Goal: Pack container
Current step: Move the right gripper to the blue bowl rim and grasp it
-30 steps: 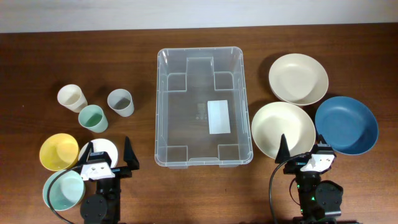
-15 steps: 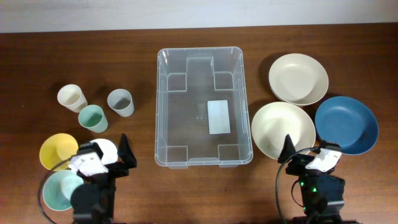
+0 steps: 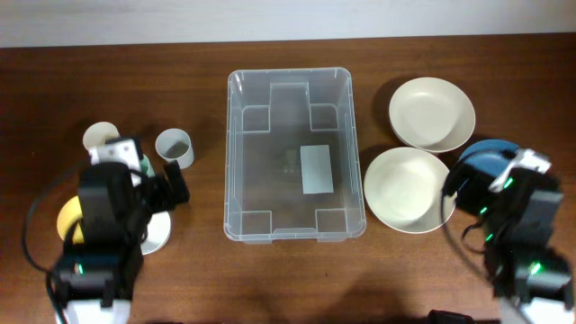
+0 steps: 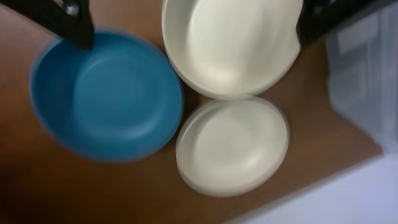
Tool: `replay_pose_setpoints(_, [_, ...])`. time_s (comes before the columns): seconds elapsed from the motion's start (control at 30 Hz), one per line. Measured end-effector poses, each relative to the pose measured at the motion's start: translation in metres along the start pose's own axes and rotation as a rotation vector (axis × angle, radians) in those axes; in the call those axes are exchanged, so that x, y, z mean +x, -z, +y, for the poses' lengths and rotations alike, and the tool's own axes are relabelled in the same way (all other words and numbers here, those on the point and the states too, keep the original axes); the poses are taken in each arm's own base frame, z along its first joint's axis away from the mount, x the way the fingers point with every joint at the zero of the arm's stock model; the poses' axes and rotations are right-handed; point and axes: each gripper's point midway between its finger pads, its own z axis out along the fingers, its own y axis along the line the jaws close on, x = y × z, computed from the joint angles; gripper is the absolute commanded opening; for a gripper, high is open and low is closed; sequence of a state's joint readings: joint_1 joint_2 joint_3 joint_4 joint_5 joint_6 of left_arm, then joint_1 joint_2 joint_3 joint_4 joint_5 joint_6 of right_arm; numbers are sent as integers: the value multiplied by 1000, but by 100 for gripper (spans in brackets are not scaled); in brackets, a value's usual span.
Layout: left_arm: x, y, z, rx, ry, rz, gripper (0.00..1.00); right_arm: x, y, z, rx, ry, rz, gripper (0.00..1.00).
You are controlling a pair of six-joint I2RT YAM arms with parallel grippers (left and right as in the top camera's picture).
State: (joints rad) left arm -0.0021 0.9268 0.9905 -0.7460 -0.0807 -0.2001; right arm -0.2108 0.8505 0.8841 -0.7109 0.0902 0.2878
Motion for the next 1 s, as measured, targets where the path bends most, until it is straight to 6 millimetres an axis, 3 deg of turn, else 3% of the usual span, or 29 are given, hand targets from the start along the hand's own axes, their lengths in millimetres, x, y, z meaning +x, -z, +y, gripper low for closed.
replay_pose_setpoints(0.23, [-17,-10,-8,-10,-52,178,100,-17,-9,-42,44,-252,339,99])
replay_pose_setpoints(0.33, [-19,-14,-10,-7,-56,184,100,-28,-20,-59,45,-326,366,99])
replay_pose_setpoints(0.43, [-19,-14,-10,-7,-56,187,100,-26,-28,-77,60,-390,388,99])
replay_pose_setpoints(0.63, [-19,-14,-10,-7,-59,185,100,-27,-44,-142,146,-538,356,99])
replay_pose_setpoints(0.73, [-19,-14,-10,-7,-59,186,100,-13,-57,-172,185,-601,349,99])
replay_pose_setpoints(0.83, [-20,-14,-10,-7,-59,183,99,7,-72,-188,197,-631,369,99])
replay_pose_setpoints(1.0, [-21,-14,-10,-5,-59,178,100,39,-102,-191,173,-643,429,99])
